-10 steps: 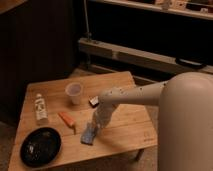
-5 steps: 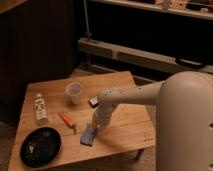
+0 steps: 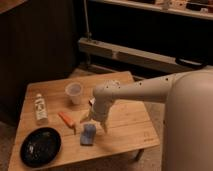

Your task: Wipe the white sponge on the table

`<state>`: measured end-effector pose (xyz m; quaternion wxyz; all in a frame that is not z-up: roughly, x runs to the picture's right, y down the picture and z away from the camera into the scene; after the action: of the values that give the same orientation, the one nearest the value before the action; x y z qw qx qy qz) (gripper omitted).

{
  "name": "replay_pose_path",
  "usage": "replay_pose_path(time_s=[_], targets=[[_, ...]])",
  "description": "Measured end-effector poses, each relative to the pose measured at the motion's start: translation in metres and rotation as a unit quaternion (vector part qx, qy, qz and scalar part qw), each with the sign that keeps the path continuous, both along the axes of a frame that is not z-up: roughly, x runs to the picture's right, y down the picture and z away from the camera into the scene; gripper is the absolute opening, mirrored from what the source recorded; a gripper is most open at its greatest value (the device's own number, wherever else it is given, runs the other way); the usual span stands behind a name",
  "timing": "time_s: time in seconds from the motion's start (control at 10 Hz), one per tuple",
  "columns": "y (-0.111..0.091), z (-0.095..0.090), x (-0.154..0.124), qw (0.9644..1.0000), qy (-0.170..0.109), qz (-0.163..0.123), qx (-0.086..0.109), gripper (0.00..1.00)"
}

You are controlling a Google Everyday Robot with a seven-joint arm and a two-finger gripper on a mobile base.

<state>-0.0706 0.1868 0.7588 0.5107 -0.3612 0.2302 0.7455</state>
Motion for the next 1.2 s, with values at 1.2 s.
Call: replay_pose_path(time_s=[1.2], targets=[[0.025, 0.046, -0.026, 0.9972, -0.046, -0.058, 0.013, 0.80]])
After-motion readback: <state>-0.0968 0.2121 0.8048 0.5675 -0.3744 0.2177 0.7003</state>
